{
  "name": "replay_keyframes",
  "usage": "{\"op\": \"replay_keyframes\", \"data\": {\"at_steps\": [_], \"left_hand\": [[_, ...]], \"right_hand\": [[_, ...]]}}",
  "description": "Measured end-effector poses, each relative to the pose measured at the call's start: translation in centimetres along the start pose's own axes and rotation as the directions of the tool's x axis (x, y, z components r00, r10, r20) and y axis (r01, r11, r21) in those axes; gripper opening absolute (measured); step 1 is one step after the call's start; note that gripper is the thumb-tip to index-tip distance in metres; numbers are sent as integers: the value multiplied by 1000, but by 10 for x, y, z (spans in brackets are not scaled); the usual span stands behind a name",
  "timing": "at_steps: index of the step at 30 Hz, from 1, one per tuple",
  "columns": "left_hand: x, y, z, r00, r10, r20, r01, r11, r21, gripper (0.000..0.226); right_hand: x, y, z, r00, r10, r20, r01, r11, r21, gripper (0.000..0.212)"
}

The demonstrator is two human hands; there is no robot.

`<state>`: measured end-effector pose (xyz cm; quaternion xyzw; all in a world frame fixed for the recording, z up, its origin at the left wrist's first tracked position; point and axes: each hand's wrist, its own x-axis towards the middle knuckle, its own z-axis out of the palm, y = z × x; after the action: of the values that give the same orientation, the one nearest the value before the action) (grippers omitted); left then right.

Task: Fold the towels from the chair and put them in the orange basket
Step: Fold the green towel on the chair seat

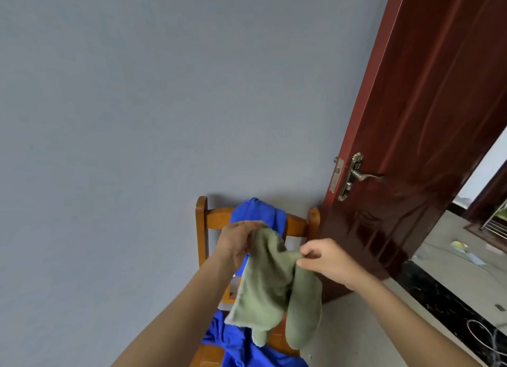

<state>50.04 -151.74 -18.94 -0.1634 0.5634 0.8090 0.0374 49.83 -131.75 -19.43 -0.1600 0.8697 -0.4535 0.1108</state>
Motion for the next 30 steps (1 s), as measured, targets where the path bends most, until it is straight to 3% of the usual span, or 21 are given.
{"op": "replay_keyframes", "data": {"at_steps": [2,5,9,12,16,19,22,24,27,30], "left_hand": [[-4,3,-3,997,54,61,-61,991,121,13],[-13,2,-6,977,71,199,-132,941,313,17],[-23,2,-14,957,51,285,-176,885,432,21],[-27,5,-24,963,61,262,-178,875,451,18],[-30,9,-43,972,94,216,-189,858,477,23],[-36,10,-52,978,90,189,-169,875,454,22],[-38,11,-65,981,94,168,-162,873,459,20],[-38,10,-77,985,100,144,-160,848,505,12],[-38,-2,-96,981,106,162,-191,668,719,12],[-37,-37,-114,970,-57,236,-186,446,875,8]], "right_hand": [[-1,8,7,991,73,108,-70,997,-31,22],[4,7,16,998,70,4,-70,995,71,16],[16,-6,34,996,-13,86,-8,973,232,33],[21,-11,50,973,-35,226,-28,962,273,27],[28,-2,71,934,-8,358,-37,992,120,13],[32,6,85,922,31,385,-36,999,5,21],[34,11,92,915,34,403,-46,999,20,5],[34,15,88,917,47,396,-73,996,51,10],[33,12,71,965,14,260,-52,989,141,19],[33,2,49,982,-43,182,6,979,202,21]]}}
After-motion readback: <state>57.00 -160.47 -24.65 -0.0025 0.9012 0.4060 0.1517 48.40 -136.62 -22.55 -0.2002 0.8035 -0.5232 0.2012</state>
